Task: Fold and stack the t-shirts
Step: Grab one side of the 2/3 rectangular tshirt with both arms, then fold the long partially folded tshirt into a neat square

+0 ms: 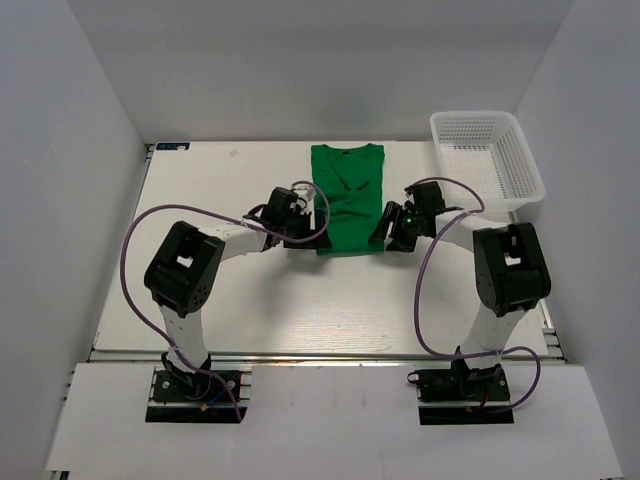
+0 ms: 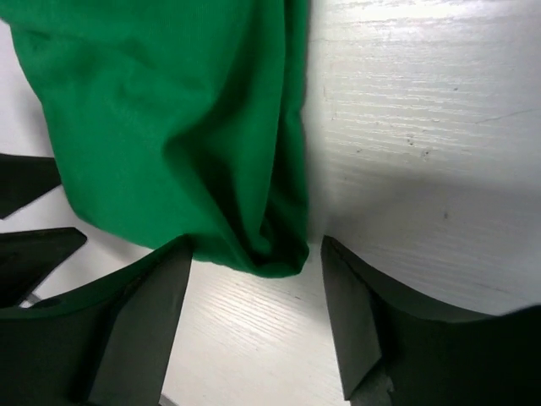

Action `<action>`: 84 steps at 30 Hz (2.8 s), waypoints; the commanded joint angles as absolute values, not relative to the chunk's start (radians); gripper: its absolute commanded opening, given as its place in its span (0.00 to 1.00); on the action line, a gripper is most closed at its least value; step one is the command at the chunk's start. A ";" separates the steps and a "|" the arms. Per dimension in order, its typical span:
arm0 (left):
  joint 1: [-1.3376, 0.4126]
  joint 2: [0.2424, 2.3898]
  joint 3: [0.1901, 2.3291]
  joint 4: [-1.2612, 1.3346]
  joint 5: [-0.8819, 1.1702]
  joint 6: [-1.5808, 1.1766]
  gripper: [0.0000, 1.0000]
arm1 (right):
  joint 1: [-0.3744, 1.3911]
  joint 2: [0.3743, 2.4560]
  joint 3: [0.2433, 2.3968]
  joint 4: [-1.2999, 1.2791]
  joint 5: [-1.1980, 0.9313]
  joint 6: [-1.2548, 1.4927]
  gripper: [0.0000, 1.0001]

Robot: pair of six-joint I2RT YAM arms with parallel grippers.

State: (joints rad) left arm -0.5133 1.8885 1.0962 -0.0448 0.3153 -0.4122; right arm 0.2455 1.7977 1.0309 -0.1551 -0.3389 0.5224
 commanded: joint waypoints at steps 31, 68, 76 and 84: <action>-0.675 1.568 0.801 -0.086 0.626 -0.436 0.00 | 0.279 1.318 0.655 -0.310 -0.506 0.428 0.00; -0.627 1.315 1.017 -0.523 0.634 -0.502 0.00 | 0.282 1.223 1.123 -0.800 -0.643 0.287 0.00; -0.571 1.388 1.085 -0.523 0.580 -0.492 0.00 | 0.281 1.348 1.143 -0.701 -0.607 0.319 0.00; -0.491 1.468 1.085 -0.416 0.580 -0.555 0.00 | 0.278 1.488 1.223 -0.652 -0.543 0.345 0.00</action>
State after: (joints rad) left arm -0.5220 1.4509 1.0489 -0.4702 0.5938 -0.5243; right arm 0.2878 1.4422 1.1587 -0.7055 -0.5777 0.3317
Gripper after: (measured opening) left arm 0.037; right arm 0.012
